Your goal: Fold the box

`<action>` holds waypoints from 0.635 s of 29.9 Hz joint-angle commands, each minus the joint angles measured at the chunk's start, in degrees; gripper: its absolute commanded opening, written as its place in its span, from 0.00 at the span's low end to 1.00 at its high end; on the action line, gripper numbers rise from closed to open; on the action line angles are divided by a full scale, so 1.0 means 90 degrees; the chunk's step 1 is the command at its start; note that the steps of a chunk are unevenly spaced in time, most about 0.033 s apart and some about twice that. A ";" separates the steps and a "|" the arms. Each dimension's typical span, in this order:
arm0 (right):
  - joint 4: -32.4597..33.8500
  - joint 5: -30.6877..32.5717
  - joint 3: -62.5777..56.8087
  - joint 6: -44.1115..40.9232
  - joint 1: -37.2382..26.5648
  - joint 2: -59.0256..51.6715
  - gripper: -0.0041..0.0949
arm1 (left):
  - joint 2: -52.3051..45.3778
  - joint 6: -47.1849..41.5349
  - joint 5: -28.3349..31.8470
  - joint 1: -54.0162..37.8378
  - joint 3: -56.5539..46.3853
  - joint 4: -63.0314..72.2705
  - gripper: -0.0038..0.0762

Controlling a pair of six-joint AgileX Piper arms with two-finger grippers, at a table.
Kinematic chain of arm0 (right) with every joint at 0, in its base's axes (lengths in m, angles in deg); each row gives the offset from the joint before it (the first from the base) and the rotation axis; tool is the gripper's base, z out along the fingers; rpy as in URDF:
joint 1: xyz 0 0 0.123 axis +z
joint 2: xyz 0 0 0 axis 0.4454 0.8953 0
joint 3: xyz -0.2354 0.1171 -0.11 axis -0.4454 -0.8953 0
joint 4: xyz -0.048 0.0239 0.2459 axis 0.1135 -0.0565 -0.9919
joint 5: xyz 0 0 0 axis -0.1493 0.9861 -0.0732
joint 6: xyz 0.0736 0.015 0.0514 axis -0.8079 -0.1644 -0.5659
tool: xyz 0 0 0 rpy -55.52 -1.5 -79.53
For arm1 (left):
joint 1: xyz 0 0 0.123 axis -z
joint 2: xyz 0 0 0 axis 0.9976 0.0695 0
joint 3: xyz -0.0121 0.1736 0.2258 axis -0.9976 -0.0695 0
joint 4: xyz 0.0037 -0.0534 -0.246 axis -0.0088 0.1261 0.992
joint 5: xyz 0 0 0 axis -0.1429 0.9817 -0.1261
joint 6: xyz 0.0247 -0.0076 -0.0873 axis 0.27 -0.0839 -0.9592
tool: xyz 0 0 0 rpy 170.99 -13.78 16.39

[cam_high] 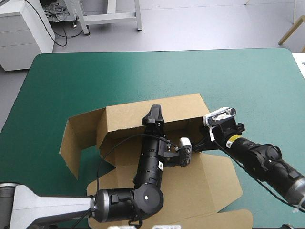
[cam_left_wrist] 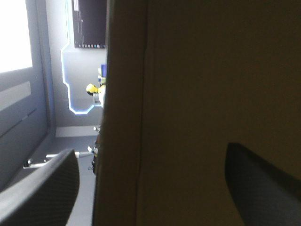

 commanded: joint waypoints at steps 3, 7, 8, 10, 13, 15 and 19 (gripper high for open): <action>0.0500 -0.0250 0.0973 -0.0733 -0.0130 0.0701 0.02 | -0.0254 -0.0070 -0.0773 0.0508 0.0233 -0.0591 0.80; 0.0616 0.0196 0.1555 -0.0873 -0.0510 0.1229 0.02 | -0.0254 -0.0070 -0.0773 0.0709 0.0233 -0.0546 0.80; 0.0616 0.0300 0.1685 -0.0873 -0.0593 0.1335 0.02 | -0.0254 -0.0070 -0.0773 0.0759 0.0233 -0.0546 0.80; 0.0616 0.0429 0.1893 -0.0873 -0.0739 0.1487 0.02 | -0.0254 -0.0070 -0.0773 0.0810 0.0233 -0.0546 0.80; 0.0616 0.0679 0.2167 -0.0873 -0.0877 0.1647 0.02 | -0.0254 -0.0070 -0.0773 0.0850 0.0233 -0.0499 0.79; 0.0673 0.0826 0.2301 -0.0835 -0.0880 0.1679 0.02 | -0.0254 -0.0070 -0.0773 0.0850 0.0233 -0.0426 0.75; 0.0673 0.0985 0.2384 -0.0835 -0.0880 0.1691 0.02 | -0.0254 0.0167 -0.0761 0.0850 0.0233 -0.0248 0.37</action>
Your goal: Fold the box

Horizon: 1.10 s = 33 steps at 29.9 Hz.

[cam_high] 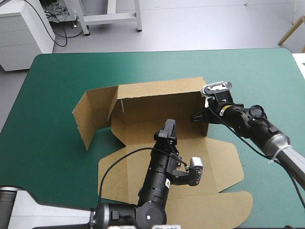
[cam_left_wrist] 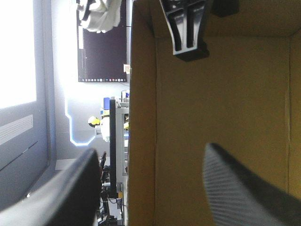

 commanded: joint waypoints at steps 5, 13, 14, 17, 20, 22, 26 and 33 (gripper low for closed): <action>-0.0035 -0.0136 0.0282 0.0000 -0.0045 -0.0203 0.02 | -0.0254 0.1116 -0.0578 -0.0358 0.0432 0.0266 0.06; -0.0035 -0.0099 0.0282 0.0000 -0.0045 -0.0203 0.02 | -0.0504 0.4425 0.0738 -0.1915 0.2681 0.4836 0.06; -0.0035 -0.0086 0.0282 0.0000 -0.0045 -0.0203 0.02 | -0.0504 0.4764 0.0636 -0.2195 0.3067 0.5304 0.06; -0.0035 -0.0073 0.0282 0.0000 -0.0045 -0.0203 0.02 | -0.0504 0.5431 0.0402 -0.3180 0.4057 0.6582 0.06; -0.0035 -0.0073 0.0282 0.0000 -0.0045 -0.0203 0.02 | -0.0504 0.5584 0.0155 -0.4294 0.4881 0.7813 0.06; -0.0035 -0.0060 0.0282 0.0000 -0.0045 -0.0203 0.02 | -0.0504 0.5610 -0.0055 -0.5200 0.5311 0.8696 0.06; -0.0035 -0.0024 0.0282 0.0000 -0.0045 -0.0203 0.02 | -0.0504 0.5610 -0.0117 -0.7026 0.5542 1.0148 0.06; -0.0023 0.0136 0.0282 0.0000 -0.0045 -0.0203 0.02 | -0.0504 0.5539 0.0108 -0.9900 0.4914 1.2040 0.04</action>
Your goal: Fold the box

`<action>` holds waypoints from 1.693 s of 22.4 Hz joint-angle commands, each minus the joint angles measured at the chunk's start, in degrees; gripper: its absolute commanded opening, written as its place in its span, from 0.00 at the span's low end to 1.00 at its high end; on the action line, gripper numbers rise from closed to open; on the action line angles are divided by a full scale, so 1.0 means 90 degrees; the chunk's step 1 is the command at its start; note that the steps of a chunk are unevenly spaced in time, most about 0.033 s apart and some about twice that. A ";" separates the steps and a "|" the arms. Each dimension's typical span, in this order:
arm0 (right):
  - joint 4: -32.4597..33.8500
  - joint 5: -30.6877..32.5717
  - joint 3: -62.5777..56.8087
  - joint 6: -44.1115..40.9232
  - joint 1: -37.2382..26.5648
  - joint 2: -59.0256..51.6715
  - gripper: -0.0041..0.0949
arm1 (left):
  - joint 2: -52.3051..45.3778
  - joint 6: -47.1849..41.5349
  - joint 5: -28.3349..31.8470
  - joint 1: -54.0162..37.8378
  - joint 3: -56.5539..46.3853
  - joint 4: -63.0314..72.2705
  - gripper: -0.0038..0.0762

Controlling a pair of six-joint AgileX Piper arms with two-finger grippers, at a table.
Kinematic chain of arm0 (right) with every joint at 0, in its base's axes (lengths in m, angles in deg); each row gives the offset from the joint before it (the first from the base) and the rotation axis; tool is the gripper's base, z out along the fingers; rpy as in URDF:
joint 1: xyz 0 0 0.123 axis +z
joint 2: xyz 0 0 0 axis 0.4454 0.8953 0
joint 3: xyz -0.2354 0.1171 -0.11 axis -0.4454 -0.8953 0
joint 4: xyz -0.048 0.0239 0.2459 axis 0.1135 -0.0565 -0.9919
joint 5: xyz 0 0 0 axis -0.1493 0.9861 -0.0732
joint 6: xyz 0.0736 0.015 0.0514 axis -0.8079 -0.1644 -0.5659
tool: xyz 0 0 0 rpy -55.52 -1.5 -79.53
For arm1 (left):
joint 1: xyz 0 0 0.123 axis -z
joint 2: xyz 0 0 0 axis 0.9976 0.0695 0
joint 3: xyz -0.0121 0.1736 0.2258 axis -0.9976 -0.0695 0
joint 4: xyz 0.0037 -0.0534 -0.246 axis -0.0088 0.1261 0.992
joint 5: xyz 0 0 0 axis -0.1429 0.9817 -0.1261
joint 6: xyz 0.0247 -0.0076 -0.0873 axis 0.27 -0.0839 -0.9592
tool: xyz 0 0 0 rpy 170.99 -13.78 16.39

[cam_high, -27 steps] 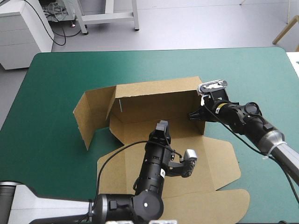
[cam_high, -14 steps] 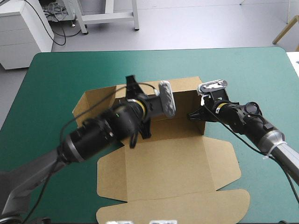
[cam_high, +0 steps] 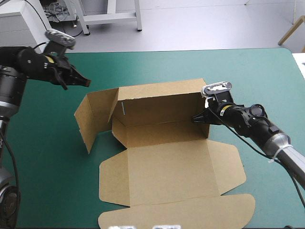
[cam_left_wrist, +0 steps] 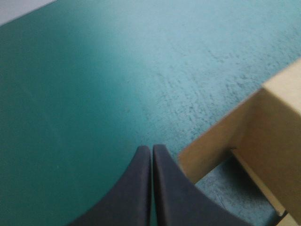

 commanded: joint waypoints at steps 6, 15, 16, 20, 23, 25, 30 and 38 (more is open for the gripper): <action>0.0013 -0.0111 0.0211 0.0000 -0.0045 -0.0203 0.02 | -0.0262 0.0374 0.0500 -0.3527 -0.2008 0.3841 0.04; 0.0057 0.1016 0.0933 -0.0426 -0.0086 -0.0203 0.02 | -0.0262 0.0511 0.1669 -0.4558 -0.4258 0.4772 0.04; 0.0057 0.1330 0.1301 -0.0490 -0.0086 -0.0203 0.02 | -0.0262 0.0511 0.1727 -0.4558 -0.4355 0.4759 0.04; 0.0057 0.2920 0.2512 -0.0756 -0.0086 -0.0203 0.02 | -0.0262 0.0511 0.1727 -0.4558 -0.4369 0.4872 0.04; 0.0044 0.3802 0.2965 -0.0865 -0.0086 -0.0203 0.02 | -0.0262 0.0511 0.1727 -0.4558 -0.4369 0.4968 0.04; 0.0033 0.4580 0.3061 -0.0910 -0.0086 -0.0203 0.02 | -0.0262 0.0511 0.1702 -0.4558 -0.4369 0.5031 0.04; -0.0326 0.4900 0.2392 -0.0944 -0.0086 -0.0203 0.02 | -0.0262 0.0511 0.1545 -0.4558 -0.4369 0.5151 0.04; -0.0086 0.4472 0.1706 -0.0980 -0.0086 -0.0187 0.02 | -0.0262 0.0511 0.1546 -0.4558 -0.4369 0.5166 0.04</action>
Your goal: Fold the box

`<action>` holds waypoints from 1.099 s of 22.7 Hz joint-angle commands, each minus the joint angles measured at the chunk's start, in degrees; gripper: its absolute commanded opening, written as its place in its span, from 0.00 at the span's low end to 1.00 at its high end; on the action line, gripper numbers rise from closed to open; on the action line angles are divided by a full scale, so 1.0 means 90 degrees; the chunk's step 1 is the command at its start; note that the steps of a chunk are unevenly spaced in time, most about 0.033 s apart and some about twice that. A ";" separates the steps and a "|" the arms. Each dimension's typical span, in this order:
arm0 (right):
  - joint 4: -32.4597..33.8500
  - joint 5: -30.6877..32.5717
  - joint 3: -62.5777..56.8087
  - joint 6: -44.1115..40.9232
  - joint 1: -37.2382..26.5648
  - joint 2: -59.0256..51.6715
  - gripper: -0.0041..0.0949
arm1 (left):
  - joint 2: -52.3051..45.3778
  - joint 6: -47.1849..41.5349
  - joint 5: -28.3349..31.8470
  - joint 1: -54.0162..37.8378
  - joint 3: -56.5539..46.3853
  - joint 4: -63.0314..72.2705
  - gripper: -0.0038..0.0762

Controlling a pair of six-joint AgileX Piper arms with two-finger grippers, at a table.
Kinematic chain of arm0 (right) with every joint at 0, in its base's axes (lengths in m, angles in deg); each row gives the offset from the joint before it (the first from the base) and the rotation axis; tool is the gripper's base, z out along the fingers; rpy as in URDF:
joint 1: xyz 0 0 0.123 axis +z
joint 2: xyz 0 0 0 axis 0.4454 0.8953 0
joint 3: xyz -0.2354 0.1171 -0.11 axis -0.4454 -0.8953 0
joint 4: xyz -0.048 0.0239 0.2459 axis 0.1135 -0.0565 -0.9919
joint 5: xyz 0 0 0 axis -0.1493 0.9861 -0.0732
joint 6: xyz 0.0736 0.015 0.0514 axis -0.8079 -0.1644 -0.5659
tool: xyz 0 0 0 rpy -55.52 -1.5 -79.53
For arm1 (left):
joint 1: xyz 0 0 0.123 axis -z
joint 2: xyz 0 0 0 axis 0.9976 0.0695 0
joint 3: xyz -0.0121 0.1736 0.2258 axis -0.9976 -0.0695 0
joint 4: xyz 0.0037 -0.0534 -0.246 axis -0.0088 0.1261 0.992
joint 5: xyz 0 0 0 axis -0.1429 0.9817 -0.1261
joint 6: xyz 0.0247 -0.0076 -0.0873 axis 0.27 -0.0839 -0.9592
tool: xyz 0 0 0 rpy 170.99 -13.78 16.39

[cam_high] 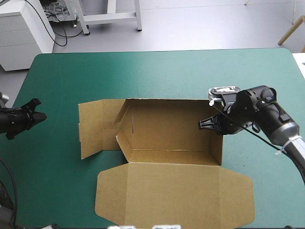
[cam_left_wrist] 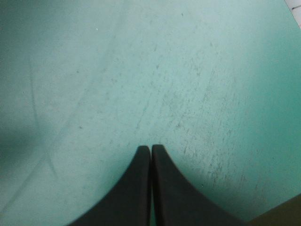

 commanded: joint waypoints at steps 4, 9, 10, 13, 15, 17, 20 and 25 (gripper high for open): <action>0.0043 -0.0748 0.0085 0.0044 -0.0025 -0.0108 0.02 | -0.0262 -0.0007 -0.0094 -0.0001 0.0156 0.0368 0.04; 0.0376 -0.0995 0.0085 0.0044 -0.0025 0.0468 0.02 | -0.0262 -0.0007 -0.0107 -0.0001 0.0156 0.0368 0.04; 0.0376 -0.1033 0.0096 0.0044 -0.0025 0.0547 0.02 | -0.0262 -0.0007 -0.0107 -0.0001 0.0156 0.0368 0.04; 0.0376 -0.1258 0.0096 0.0044 -0.0025 0.0694 0.02 | -0.0262 -0.0007 -0.0107 -0.0001 0.0156 0.0368 0.04; 0.0376 -0.1435 0.0096 0.0044 -0.0025 0.0738 0.02 | -0.0262 -0.0007 -0.0107 -0.0001 0.0156 0.0368 0.04; 0.0376 -0.1659 0.0096 0.0044 -0.0025 0.0750 0.03 | -0.0262 -0.0007 -0.0107 -0.0001 0.0156 0.0368 0.04; 0.0376 -0.1834 0.0096 0.0164 -0.0025 0.0750 0.18 | -0.0262 -0.0007 -0.0095 -0.0001 0.0156 0.0368 0.04; 0.0376 -0.1894 0.0096 0.0164 -0.0025 0.0750 0.50 | -0.0262 -0.0007 -0.0083 -0.0001 0.0156 0.0368 0.04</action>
